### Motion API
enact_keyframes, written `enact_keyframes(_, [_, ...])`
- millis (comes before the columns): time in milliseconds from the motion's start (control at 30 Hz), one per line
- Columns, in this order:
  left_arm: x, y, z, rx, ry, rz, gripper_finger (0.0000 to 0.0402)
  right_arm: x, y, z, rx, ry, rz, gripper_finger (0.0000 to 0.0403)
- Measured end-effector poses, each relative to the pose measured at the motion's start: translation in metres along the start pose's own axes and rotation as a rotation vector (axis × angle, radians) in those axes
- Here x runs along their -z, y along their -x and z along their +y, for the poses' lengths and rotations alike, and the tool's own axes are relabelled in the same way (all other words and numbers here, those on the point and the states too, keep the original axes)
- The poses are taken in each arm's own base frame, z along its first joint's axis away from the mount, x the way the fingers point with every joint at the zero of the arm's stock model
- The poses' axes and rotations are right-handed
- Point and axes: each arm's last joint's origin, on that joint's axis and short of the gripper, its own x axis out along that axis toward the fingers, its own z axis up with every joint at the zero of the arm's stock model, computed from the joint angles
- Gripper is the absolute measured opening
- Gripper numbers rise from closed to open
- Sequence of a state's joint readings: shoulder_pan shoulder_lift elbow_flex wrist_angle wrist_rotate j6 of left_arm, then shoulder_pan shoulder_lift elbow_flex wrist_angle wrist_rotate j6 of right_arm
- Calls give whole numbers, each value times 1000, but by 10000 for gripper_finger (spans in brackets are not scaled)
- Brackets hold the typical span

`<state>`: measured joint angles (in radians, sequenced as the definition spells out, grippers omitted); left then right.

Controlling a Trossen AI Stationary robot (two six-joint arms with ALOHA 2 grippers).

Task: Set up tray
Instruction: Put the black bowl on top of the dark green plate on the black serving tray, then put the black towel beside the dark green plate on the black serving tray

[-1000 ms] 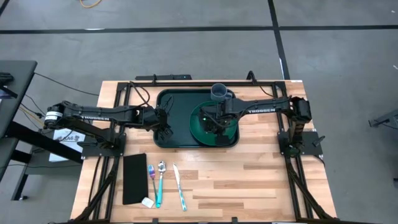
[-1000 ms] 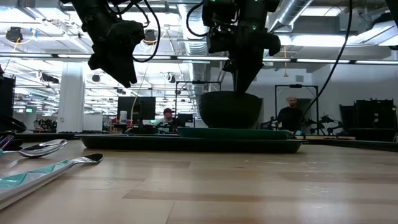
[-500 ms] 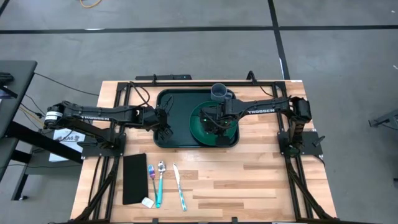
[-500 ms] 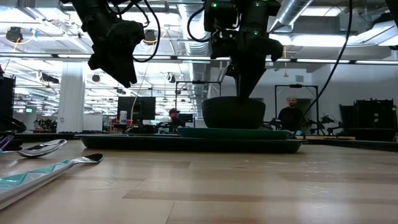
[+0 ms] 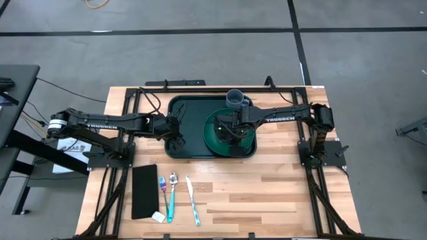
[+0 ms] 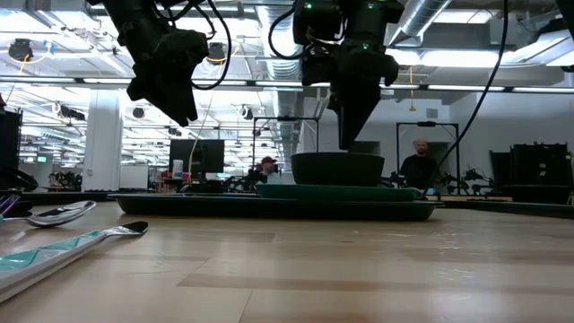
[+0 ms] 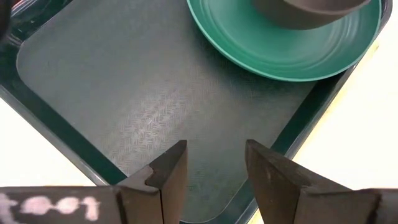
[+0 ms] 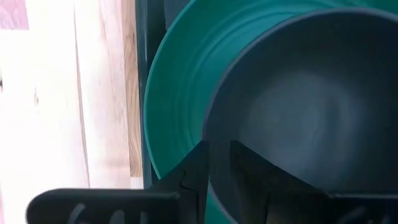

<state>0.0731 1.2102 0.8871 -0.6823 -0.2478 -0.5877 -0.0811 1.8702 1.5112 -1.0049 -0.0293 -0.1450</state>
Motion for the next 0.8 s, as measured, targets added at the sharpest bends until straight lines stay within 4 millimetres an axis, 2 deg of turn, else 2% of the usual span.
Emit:
enact_keyframes(200, [0, 0, 0, -13, 1, -9, 148, -4, 7, 0, -17, -7, -62, 59])
enact_keyframes(267, [0, 0, 0, -16, 1, -12, 148, -10, 16, 2, -77, -19, -146, 59])
enact_keyframes(333, [-1, 0, 0, -13, 2, -16, 148, -9, 28, 3, -186, -22, -203, 59])
enact_keyframes(400, [-1, 0, 0, -9, 4, -23, 148, -10, 47, 7, -290, 14, -322, 59])
enact_keyframes(533, [-3, 0, -2, 6, 21, -42, 148, 4, 84, 13, -345, 65, -513, 59])
enact_keyframes(700, [-4, 0, -3, 24, 52, -47, 148, 41, 121, 15, -332, 24, -747, 59])
enact_keyframes(800, [-4, 0, -3, 32, 70, -44, 148, 67, 132, 20, -340, -4, -888, 59])
